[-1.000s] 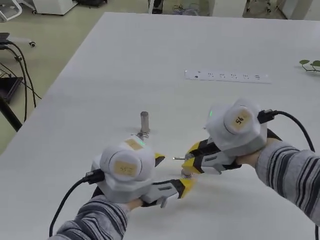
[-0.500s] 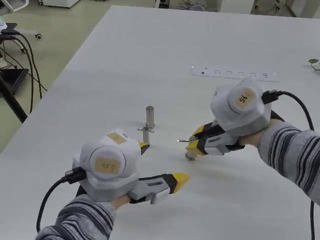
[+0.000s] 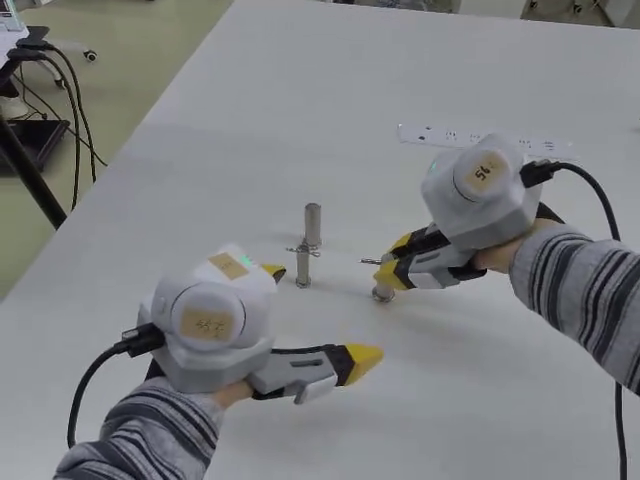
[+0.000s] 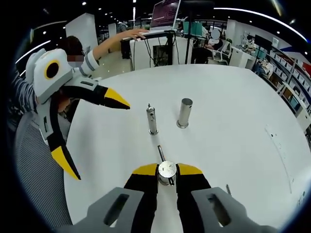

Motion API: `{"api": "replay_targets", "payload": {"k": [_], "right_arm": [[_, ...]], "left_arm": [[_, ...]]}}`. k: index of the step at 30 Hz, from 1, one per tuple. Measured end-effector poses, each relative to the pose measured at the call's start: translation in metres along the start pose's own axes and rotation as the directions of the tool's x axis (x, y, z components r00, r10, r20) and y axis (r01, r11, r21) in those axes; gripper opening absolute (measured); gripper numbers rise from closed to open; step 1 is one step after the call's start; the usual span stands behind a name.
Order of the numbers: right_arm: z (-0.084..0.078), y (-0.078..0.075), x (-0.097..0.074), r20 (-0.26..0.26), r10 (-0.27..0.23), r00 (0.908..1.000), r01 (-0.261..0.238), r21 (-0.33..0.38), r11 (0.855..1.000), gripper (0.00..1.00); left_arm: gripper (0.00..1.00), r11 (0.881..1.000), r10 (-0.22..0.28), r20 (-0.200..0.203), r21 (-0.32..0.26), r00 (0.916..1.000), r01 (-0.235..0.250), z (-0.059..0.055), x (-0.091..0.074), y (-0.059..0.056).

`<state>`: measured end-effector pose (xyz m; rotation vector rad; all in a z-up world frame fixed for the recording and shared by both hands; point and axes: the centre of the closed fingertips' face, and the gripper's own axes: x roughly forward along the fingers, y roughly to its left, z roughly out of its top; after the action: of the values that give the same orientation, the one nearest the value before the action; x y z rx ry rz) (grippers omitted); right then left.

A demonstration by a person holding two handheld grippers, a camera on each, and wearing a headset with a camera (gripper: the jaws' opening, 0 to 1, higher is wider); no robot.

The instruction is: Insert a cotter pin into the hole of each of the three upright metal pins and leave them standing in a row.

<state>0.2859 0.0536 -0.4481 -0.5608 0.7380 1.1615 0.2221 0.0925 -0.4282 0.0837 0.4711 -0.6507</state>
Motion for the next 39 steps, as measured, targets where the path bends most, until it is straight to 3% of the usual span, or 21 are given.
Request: {"api": "replay_targets", "payload": {"k": [11,23,26,27,39], "right_arm": [[-0.0029,-0.0029,0.0025,-0.008,-0.002,1.0,0.002,0.007,1.0,0.08],[-0.0037,-0.0042,0.0021,0.002,0.012,0.9999,-0.012,-0.001,1.0,0.09],[-0.0046,-0.0055,0.0025,0.003,0.011,0.9999,-0.011,-0.005,1.0,0.09],[-0.0042,-0.0049,0.0025,0.003,0.015,0.9999,-0.015,-0.038,0.999,0.09],[-0.0039,-0.0041,0.0023,0.008,0.014,0.9999,-0.014,-0.028,0.999,0.09]], "left_arm": [[0.91,1.0,0.011,0.016,-0.021,0.9998,-0.011,0.0,-0.0008,0.0042],[0.97,1.0,-0.002,0.023,-0.007,0.9997,0.002,0.0007,0.0024,-0.0006],[0.98,1.0,-0.005,0.019,-0.006,0.9998,0.005,0.0001,0.0027,-0.0016],[0.98,1.0,-0.005,0.019,-0.007,0.9998,0.005,0.0002,0.0027,-0.0016],[0.99,1.0,-0.003,0.021,-0.028,0.9998,0.003,0.0001,0.003,-0.0009]]}}
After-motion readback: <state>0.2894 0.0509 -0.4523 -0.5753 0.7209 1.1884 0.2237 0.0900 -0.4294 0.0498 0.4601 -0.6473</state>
